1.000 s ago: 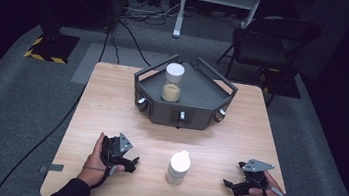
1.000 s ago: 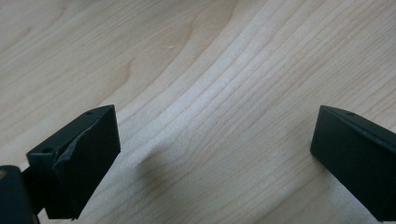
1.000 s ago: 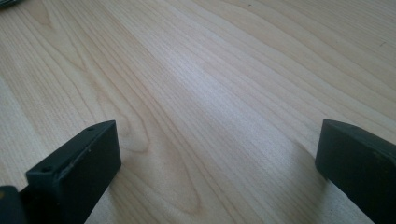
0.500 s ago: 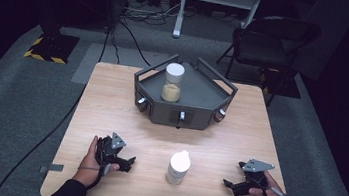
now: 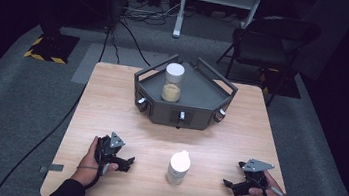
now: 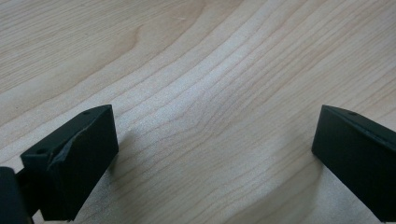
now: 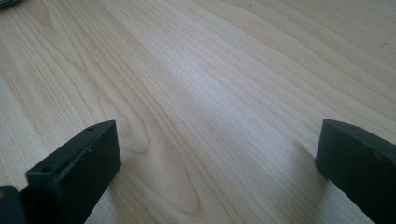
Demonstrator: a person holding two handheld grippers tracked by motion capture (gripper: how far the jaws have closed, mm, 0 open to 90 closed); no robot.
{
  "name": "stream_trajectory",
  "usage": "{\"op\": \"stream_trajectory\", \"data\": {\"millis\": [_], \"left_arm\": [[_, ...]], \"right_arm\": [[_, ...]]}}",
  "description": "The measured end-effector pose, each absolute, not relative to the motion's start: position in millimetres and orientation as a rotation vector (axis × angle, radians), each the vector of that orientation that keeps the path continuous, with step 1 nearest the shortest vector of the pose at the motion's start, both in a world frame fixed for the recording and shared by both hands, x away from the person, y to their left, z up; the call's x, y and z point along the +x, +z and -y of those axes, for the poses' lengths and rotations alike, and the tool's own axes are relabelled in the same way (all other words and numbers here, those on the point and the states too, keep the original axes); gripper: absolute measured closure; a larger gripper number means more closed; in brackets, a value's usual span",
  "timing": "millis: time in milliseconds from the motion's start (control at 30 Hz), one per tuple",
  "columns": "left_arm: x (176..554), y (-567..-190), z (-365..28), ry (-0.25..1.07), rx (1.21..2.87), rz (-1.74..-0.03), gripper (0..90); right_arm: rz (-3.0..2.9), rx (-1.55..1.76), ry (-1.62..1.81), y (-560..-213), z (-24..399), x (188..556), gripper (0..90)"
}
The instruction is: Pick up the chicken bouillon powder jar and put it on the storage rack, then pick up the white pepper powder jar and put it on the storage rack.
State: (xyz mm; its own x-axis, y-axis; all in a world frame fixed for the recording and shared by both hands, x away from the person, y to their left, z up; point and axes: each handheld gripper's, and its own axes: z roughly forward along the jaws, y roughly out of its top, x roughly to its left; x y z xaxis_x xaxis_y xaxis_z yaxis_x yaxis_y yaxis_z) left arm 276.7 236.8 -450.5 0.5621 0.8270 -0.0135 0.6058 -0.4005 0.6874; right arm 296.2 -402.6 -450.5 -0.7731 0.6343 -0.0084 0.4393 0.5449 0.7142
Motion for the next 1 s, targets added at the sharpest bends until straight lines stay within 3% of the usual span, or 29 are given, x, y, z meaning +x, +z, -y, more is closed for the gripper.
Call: {"op": "stream_trajectory", "data": {"millis": [1000], "left_arm": [[278.4,-450.5,-239.0,0.431,2.154,-1.123,0.0]], "right_arm": [[-2.516,0.898,1.051,-450.4,402.2,295.9,0.0]]}}
